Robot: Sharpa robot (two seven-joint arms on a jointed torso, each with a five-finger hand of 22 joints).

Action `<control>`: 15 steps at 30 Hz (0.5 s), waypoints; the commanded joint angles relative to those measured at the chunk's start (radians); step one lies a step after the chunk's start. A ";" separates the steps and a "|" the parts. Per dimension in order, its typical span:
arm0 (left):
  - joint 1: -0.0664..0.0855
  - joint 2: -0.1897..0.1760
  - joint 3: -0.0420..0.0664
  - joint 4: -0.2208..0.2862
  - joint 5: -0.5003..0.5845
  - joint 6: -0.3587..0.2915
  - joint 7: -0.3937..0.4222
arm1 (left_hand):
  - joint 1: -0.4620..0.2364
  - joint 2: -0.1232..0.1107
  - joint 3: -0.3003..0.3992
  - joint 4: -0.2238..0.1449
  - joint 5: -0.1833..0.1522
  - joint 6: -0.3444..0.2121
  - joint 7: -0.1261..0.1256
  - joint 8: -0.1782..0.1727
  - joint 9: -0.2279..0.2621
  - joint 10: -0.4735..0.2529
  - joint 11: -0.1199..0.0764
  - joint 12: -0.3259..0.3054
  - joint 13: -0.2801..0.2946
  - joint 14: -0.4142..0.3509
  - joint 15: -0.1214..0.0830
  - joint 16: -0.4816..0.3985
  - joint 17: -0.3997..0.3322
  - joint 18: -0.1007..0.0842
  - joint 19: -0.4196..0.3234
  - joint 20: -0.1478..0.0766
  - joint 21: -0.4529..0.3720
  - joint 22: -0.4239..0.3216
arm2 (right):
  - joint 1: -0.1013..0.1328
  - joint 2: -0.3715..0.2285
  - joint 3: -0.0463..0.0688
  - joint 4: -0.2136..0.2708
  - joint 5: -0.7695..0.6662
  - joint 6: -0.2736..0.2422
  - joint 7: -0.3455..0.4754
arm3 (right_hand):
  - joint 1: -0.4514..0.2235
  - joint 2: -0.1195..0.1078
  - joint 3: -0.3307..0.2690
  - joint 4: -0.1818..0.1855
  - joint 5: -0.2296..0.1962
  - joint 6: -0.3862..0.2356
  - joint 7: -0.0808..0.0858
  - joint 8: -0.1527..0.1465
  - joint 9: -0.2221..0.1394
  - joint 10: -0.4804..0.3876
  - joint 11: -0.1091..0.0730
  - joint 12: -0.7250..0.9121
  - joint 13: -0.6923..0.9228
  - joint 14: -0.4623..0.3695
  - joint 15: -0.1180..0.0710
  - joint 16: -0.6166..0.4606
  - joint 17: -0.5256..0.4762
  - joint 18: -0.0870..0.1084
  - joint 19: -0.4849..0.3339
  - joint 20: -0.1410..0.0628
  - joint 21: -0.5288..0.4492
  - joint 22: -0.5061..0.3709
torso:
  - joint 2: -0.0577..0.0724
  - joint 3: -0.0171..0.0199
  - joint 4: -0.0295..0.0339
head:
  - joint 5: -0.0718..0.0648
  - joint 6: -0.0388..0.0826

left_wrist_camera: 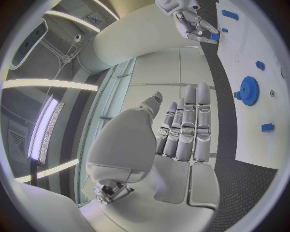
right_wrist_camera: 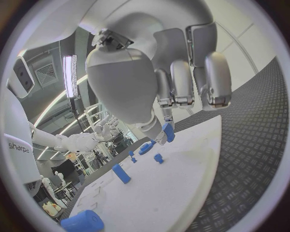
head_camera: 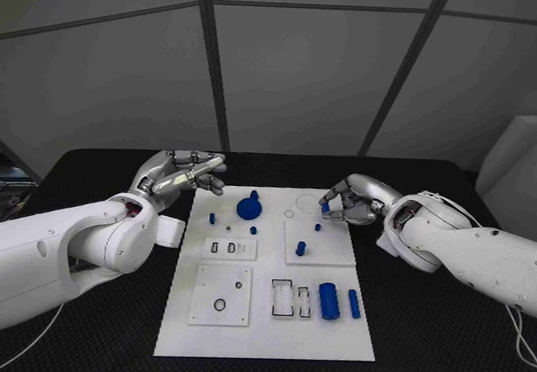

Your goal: Assemble the parts on the task board

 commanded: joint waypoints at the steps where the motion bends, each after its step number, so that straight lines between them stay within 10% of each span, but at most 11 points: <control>1: 0.002 -0.003 0.001 0.002 0.000 0.008 0.003 | 0.005 0.006 0.002 -0.005 -0.003 -0.007 0.000 -0.005 0.001 -0.002 0.001 -0.005 0.001 -0.002 0.004 -0.005 0.001 -0.004 -0.006 0.000 0.003 0.001 | 0.004 0.005 0.010 0.062 -0.012 -0.063 -0.040 | -0.002 0.010 0.006 0.000 -0.003 0.006 -0.001 0.003 0.002 0.068 -0.008 -0.003 0.221 0.104 -0.007 0.005 0.263 -0.014 0.099 -0.004 0.005 0.258 | -0.009 -0.0041 -0.0018 | 0.005 0.001; 15: 0.003 0.015 0.001 -0.018 0.000 0.011 0.003 | 0.004 0.006 0.003 -0.007 -0.004 -0.007 0.000 -0.005 0.001 -0.001 0.001 -0.005 0.001 -0.001 0.004 -0.008 0.004 -0.005 -0.007 0.000 0.005 0.003 | 0.002 0.170 0.014 0.093 -0.046 -0.057 -0.094 | -0.008 0.010 0.008 0.002 -0.009 0.004 0.000 0.001 0.002 0.068 -0.007 -0.004 0.221 0.104 -0.007 0.005 0.263 -0.013 0.098 -0.004 0.004 0.257 | -0.027 -0.0136 0.0064 | 0.064 -0.029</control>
